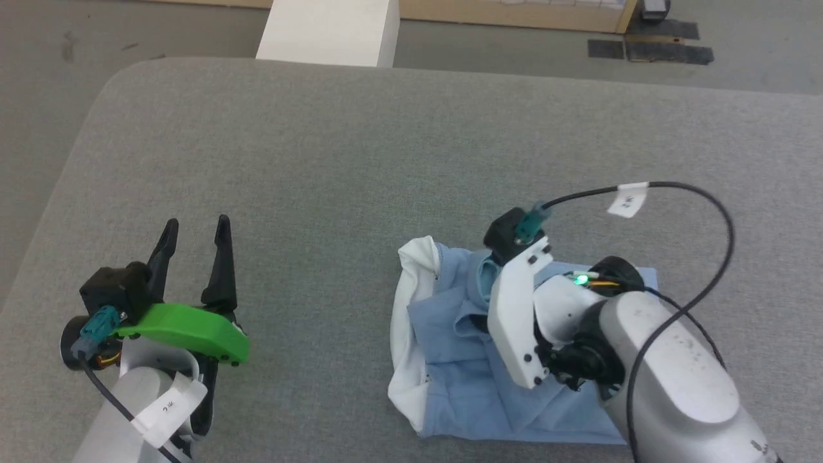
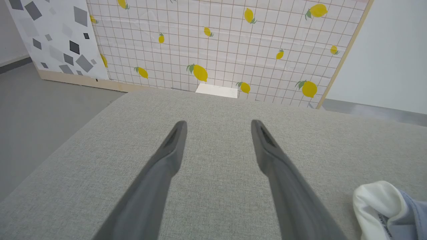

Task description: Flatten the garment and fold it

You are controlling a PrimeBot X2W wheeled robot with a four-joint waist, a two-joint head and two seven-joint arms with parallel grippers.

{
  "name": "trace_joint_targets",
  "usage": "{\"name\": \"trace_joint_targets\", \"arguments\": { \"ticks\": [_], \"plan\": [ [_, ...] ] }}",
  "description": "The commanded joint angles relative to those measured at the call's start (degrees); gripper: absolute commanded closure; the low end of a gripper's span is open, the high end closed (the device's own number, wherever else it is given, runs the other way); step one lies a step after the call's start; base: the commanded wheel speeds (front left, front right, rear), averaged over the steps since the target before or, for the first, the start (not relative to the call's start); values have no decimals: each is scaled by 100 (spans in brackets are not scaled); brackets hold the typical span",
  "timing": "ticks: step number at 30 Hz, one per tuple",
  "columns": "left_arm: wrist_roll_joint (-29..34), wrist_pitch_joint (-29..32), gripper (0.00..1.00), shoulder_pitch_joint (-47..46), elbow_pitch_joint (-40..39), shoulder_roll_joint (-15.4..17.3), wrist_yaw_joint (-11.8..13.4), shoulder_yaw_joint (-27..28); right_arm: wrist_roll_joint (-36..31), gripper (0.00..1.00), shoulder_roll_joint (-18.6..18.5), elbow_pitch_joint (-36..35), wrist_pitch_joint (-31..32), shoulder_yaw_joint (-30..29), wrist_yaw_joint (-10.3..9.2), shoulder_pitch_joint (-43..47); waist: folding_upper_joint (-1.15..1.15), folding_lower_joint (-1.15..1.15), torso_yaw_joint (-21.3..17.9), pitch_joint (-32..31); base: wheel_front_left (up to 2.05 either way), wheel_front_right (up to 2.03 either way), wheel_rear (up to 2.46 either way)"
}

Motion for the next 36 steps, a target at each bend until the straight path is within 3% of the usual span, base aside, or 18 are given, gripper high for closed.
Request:
{"name": "trace_joint_targets", "arguments": {
  "ticks": [1,10,11,12,13,25,29,36],
  "plan": [
    [11,-30,0,-98,11,-28,-5,-11,-66,100,44,170,-123,83,-8,-114,0,0,84,88,0,0,0],
    [-28,-69,0,-145,97,-61,-26,-22,-43,100,282,1131,-692,332,-8,-261,0,0,131,160,0,0,0],
    [-31,-73,0,-141,110,-60,-28,-23,24,67,312,1151,-753,358,-8,-281,0,0,119,150,0,0,0],
    [-33,-76,0,-137,120,-60,-28,-25,90,23,336,1160,-796,366,-8,-297,0,0,109,139,0,0,0],
    [-33,-79,0,-134,135,-61,-27,-30,158,0,355,1165,-806,420,-8,-323,0,0,94,114,0,0,0],
    [-76,-57,0,24,257,-12,-12,-64,1023,0,396,360,-956,837,-8,-490,0,0,-172,-403,0,0,0],
    [-92,-49,0,109,230,15,14,-58,1125,0,306,12,-1346,673,-8,-490,0,0,-278,-566,0,0,0],
    [20,-113,0,231,100,67,141,-3,964,0,31,-575,-2566,68,-8,-410,0,0,-488,-796,0,0,0]
  ]
}}
